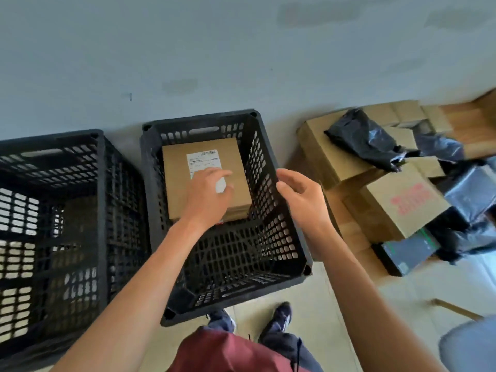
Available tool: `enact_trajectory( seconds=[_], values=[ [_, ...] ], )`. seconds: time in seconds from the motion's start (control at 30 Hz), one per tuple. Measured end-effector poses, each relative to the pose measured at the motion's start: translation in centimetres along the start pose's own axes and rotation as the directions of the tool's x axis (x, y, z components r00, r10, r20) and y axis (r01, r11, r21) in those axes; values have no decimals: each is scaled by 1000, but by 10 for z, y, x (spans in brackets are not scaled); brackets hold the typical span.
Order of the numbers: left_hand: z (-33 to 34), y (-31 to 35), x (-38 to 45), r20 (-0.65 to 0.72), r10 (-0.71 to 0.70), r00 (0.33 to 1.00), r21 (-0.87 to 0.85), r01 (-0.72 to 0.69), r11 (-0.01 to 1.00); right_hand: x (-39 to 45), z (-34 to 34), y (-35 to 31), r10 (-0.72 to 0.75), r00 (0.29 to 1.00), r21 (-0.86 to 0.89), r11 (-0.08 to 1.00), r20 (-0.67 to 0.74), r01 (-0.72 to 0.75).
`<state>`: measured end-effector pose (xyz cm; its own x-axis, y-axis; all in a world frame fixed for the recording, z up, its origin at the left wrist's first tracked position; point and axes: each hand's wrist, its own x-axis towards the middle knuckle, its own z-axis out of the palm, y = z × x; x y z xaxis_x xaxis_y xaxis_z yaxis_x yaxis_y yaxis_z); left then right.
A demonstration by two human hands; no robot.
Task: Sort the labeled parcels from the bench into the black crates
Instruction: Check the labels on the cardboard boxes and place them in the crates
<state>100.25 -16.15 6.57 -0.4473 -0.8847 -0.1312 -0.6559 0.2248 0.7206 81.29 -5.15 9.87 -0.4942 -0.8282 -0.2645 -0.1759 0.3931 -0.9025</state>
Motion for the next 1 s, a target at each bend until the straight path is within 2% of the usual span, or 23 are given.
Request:
enact_trajectory(
  seconds=[0.1, 0.2, 0.33, 0.5, 0.73, 1.0],
  values=[
    [10, 44, -3, 61, 99, 993, -39, -97, 995, -22, -42, 0, -48, 994, 2, 999, -94, 48],
    [34, 88, -8, 109, 125, 986, -121, -112, 986, -45, -90, 13, -49, 976, 6, 999, -213, 51],
    [78, 146, -20, 160, 188, 969, -141, -166, 976, -84, -161, 32, -52, 935, 50, 996, -352, 74],
    [144, 231, -53, 279, 330, 902, -135, -303, 943, -131, -256, 70, -58, 856, 30, 996, -514, 85],
    [229, 332, -93, 381, 504, 775, -125, -497, 859, -190, -365, 126, -27, 789, 2, 999, -614, 36],
    [295, 393, -117, 446, 569, 691, -139, -575, 806, -230, -434, 167, 29, 720, -8, 999, -694, -48]
  ],
)
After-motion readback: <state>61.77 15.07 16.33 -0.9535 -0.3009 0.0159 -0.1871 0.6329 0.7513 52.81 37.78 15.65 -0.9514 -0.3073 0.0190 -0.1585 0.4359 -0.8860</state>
